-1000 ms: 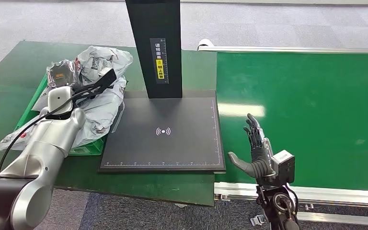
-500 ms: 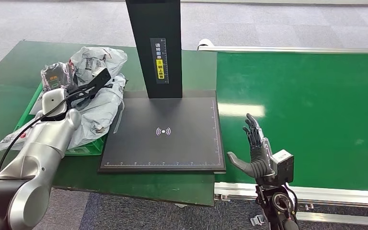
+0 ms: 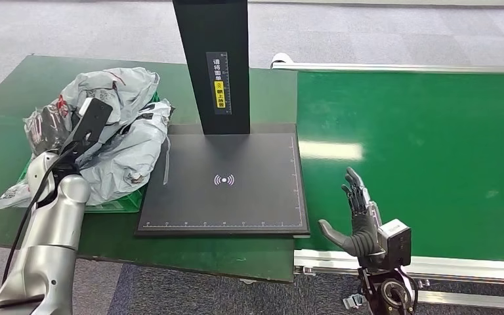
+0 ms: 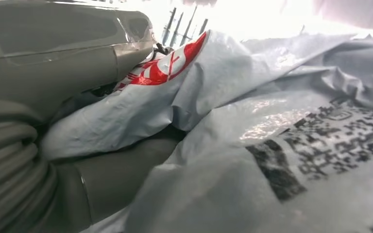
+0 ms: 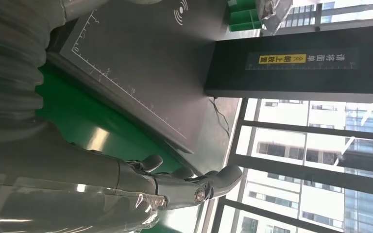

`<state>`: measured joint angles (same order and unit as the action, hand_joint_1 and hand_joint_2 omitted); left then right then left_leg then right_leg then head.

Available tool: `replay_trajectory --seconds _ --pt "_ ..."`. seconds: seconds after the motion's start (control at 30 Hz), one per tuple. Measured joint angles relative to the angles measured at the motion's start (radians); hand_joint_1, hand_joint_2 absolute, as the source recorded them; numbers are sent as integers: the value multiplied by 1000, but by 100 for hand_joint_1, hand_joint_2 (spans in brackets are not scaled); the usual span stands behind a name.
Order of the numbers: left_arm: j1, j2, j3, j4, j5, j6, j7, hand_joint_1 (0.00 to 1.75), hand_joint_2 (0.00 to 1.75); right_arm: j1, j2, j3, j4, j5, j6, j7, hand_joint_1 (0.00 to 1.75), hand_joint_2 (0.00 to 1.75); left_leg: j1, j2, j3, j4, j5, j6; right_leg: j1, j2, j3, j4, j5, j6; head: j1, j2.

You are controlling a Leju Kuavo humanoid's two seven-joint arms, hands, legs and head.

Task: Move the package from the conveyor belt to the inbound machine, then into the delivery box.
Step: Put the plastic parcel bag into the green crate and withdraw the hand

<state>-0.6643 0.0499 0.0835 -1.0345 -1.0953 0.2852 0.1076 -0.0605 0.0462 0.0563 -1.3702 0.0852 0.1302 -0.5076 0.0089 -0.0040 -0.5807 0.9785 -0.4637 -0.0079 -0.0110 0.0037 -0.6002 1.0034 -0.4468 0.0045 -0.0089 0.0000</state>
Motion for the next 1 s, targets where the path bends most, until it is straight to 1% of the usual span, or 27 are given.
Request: replay_trajectory --seconds 0.03,0.17,0.2,0.27,0.3,0.33,0.4,0.67,0.8,0.87,0.93,1.0 --pt "12 -3 4 -26 1 7 -1 131 175 0 3 0 0 3 0 2 0 175 0 0 0 0 0 0 0 0 0 0 0 0 0 0" --pt "41 -16 13 -98 1 22 -6 132 175 -1 14 0 0 10 -1 6 0 175 0 -1 0 0 0 0 0 0 0 0 0 0 0 0" --pt "46 -18 15 -109 1 23 -7 115 175 -1 15 0 0 10 -1 6 0 175 0 -1 0 0 0 0 0 0 0 0 0 0 0 0" --pt "53 -22 16 -126 1 23 -8 54 175 -1 17 0 0 10 -1 6 0 175 0 -1 0 0 0 0 0 0 0 0 0 0 0 0" --pt "56 -23 17 -134 1 24 -9 21 175 -1 17 -1 -1 10 -1 6 0 175 0 -1 0 0 0 0 0 0 0 0 0 0 0 0" --pt "60 -25 17 -142 1 26 -11 5 175 -1 18 -2 -2 10 -1 6 0 175 0 -1 0 0 0 0 0 0 0 0 0 0 0 0" --pt "69 -29 18 -164 0 33 -14 0 175 0 19 -5 -5 10 -2 6 0 175 0 -1 0 0 0 0 0 0 0 0 0 0 0 0" --pt "127 -42 18 -265 -18 39 -18 0 175 3 21 -9 -15 19 1 6 0 175 0 -1 0 0 0 0 0 0 0 0 0 0 0 0" --pt "133 -46 13 -276 -47 -1 -17 0 175 -1 21 -9 -15 20 6 6 0 175 0 -1 0 0 0 0 0 0 0 0 0 0 0 0" --pt "130 -48 7 -270 -70 -12 -12 0 87 -6 21 -9 -14 22 8 6 0 175 0 -1 0 0 0 0 0 0 0 0 0 0 0 0" --pt "126 -50 4 -262 -83 9 -11 0 0 -8 22 -9 -14 22 8 6 0 175 0 -1 0 0 0 0 0 0 1 0 0 0 0 0" --pt "126 -53 4 -259 -73 71 -27 0 0 -8 23 -9 -14 22 9 5 0 175 0 -1 0 0 0 0 0 0 1 0 0 0 0 0"
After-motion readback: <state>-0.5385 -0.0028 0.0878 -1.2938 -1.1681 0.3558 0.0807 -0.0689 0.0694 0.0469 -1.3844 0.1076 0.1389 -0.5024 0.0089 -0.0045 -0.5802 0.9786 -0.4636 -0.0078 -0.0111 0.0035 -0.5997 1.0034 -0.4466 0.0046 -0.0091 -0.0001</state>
